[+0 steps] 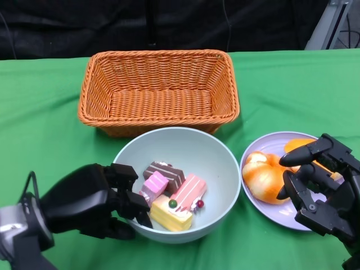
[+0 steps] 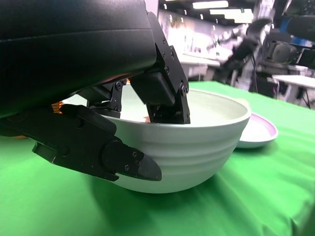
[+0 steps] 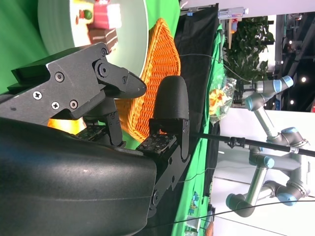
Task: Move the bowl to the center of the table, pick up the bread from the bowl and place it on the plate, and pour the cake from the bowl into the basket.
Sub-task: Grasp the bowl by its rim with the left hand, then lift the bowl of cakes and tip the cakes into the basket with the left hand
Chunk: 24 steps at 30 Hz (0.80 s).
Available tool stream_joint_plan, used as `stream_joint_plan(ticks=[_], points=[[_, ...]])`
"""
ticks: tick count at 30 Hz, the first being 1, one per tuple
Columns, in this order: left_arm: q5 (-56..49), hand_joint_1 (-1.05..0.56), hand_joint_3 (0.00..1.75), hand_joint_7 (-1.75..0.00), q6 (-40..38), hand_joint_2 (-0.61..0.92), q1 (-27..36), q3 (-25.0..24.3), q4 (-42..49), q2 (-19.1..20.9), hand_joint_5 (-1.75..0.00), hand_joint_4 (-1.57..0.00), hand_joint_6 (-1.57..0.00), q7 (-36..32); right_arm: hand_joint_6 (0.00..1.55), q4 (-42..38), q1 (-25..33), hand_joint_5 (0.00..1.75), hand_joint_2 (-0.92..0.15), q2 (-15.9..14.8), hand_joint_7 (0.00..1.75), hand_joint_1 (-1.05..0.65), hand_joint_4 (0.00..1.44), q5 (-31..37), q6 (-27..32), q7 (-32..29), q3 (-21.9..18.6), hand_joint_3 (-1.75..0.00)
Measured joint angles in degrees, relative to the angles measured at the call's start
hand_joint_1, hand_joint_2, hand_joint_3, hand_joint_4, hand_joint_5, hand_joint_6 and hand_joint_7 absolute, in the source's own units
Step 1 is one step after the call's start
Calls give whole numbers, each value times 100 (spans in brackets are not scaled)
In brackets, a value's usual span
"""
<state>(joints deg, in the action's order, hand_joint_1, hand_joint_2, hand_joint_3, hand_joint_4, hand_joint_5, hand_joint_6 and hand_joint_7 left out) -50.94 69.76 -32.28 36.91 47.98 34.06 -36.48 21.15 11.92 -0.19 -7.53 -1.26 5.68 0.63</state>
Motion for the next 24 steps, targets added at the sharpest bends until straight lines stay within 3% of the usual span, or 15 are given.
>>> stream_joint_plan(ticks=[5,7,13,14,16,18,24], points=[[1168,-21,27,-100,333,92,270,-312,-356,181,-164,-74,-86,1256,61,-71,-22,154,-69,14,128,-8,67,39,-92,3,21,-78],[1573,-18,38,-103,404,92,349,-450,-478,206,-163,-76,-86,1669,61,-73,-32,154,-69,21,128,-8,66,80,-92,-2,33,-78],[2978,-16,45,-110,494,92,449,-680,-800,214,-162,-78,-84,2795,62,-77,-34,153,-70,27,127,-7,66,107,-91,-5,36,-77],[3246,-17,52,-113,452,89,484,-688,-891,229,-165,-73,-81,2997,61,-77,-34,154,-70,27,127,-7,66,112,-91,-5,37,-76],[4000,-15,76,-118,281,77,593,-668,-1194,258,-170,-68,-77,3465,61,-77,-34,154,-71,28,128,-6,65,117,-91,-5,41,-76],[4757,-12,89,-118,9,69,685,-661,-1569,272,-171,-66,-78,3934,60,-78,-34,155,-71,27,129,-6,65,122,-91,-1,60,-75],[6491,-6,108,-127,-1140,61,842,-1106,-2549,189,-174,-68,-77,5314,59,-108,-31,156,-73,26,129,-5,63,118,-96,35,60,-74]])
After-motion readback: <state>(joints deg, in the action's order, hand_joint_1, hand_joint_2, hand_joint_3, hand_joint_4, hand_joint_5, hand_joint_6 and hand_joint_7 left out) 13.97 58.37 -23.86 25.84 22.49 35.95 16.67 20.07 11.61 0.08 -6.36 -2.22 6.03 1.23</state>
